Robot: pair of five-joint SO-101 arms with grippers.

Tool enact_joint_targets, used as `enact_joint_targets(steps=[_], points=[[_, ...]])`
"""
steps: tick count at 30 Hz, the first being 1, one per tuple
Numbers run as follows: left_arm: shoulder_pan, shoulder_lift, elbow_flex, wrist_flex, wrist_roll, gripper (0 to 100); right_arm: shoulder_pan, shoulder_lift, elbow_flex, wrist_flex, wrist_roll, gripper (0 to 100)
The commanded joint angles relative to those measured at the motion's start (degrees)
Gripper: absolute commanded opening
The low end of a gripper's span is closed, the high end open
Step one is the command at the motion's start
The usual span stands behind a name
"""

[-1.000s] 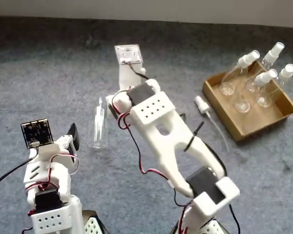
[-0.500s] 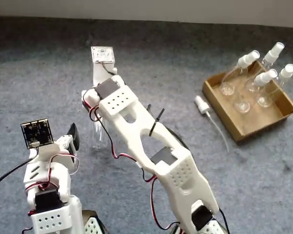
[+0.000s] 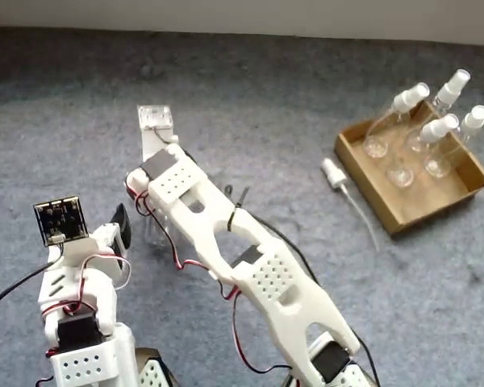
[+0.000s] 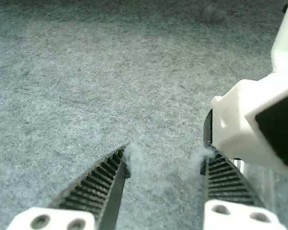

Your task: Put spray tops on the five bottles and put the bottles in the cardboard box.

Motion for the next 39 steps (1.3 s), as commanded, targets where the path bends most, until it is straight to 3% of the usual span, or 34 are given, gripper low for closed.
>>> enact_joint_targets(steps=[1,6,9,16,20,25,32,39], points=[[0.5,-0.6,-1.8,-1.3,-0.4,21,1.0,-1.1,-3.3,4.0,-0.5,35.6],[0.6,-0.6,-1.7,-1.3,-0.4,21,4.0,-1.0,-3.3,10.5,0.0,17.1],[0.6,-0.6,-1.7,-1.3,-0.4,21,6.2,-1.1,-3.3,12.9,0.2,11.8],[0.6,-0.6,-1.6,-1.3,-0.4,21,10.8,-2.2,-6.1,20.6,14.2,11.6],[0.6,-0.6,-1.6,-1.3,-0.4,21,12.2,-4.8,-16.6,29.3,18.4,11.6],[1.6,-0.6,-1.5,-1.2,-0.4,21,15.5,-10.4,-24.9,29.8,23.4,11.3],[2.6,-0.6,-1.5,-1.1,-0.4,21,22.2,-23.4,-20.1,29.8,28.6,11.3],[2.7,-0.6,-1.5,-1.1,-0.4,21,23.3,-40.1,1.5,29.8,31.9,11.4]])
